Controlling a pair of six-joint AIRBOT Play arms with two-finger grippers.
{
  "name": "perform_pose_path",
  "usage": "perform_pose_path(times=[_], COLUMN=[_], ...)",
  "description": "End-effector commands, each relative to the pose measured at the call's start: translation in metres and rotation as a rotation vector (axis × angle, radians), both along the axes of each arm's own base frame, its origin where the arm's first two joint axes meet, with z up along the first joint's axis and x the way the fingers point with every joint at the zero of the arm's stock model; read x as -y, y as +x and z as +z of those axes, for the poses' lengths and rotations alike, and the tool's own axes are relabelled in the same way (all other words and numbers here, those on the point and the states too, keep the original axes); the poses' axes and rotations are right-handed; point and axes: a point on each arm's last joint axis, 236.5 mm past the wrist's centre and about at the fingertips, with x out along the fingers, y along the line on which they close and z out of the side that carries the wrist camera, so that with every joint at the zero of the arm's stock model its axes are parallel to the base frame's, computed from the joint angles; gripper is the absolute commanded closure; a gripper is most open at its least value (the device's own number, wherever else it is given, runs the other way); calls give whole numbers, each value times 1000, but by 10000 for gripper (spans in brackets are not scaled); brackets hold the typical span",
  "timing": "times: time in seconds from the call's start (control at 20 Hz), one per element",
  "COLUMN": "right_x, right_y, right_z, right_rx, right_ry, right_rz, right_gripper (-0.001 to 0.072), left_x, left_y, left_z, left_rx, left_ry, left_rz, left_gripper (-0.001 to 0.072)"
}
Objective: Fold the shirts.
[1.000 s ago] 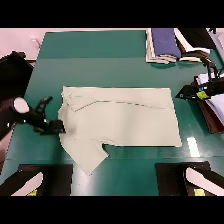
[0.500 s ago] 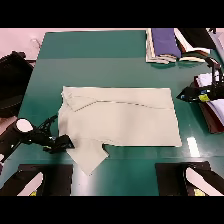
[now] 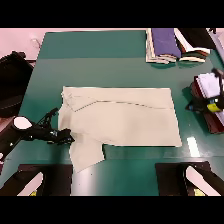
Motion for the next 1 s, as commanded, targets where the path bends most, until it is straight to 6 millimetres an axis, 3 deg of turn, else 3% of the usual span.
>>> perform_pose_path(times=[0.0, 0.05, 0.15, 0.3, 0.4, 0.45, 0.6, 0.65, 0.8, 0.85, 0.95], right_x=[11, 5, -9, -29, -38, -42, -50, -50, -49, -49, -45], right_y=[-72, -91, -121, -131, -125, -116, -89, -84, -66, -62, -63], right_z=[-53, -70, -97, -119, -128, -131, -129, -126, -108, -101, -87], right_rx=[-231, -286, -373, -414, -411, -390, -307, -292, -216, -195, -176], right_ry=[45, 78, 144, 223, 248, 257, 245, 226, 179, 170, 127], right_rz=[-89, -110, -148, -175, -169, -166, -136, -108, -47, -35, 5], right_gripper=[213, 142, 138, 178, 208, 259, 297, 441, 660, 695, 696], left_x=[-3, -6, -11, -13, -15, -16, -16, -17, -25, -26, -25], left_y=[12, 13, 14, 13, 13, 12, 8, 6, 11, 12, 12], left_z=[13, 13, 11, 10, 8, 8, 8, 8, 13, 16, 21], left_rx=[54, 60, 67, 67, 66, 66, 52, 46, 59, 64, 62], left_ry=[16, 33, 60, 71, 82, 83, 84, 88, 131, 133, 129], left_rz=[-34, -40, -51, -54, -59, -59, -71, -79, -97, -101, -111], left_gripper=[682, 682, 682, 682, 682, 682, 682, 683, 685, 684, 685])
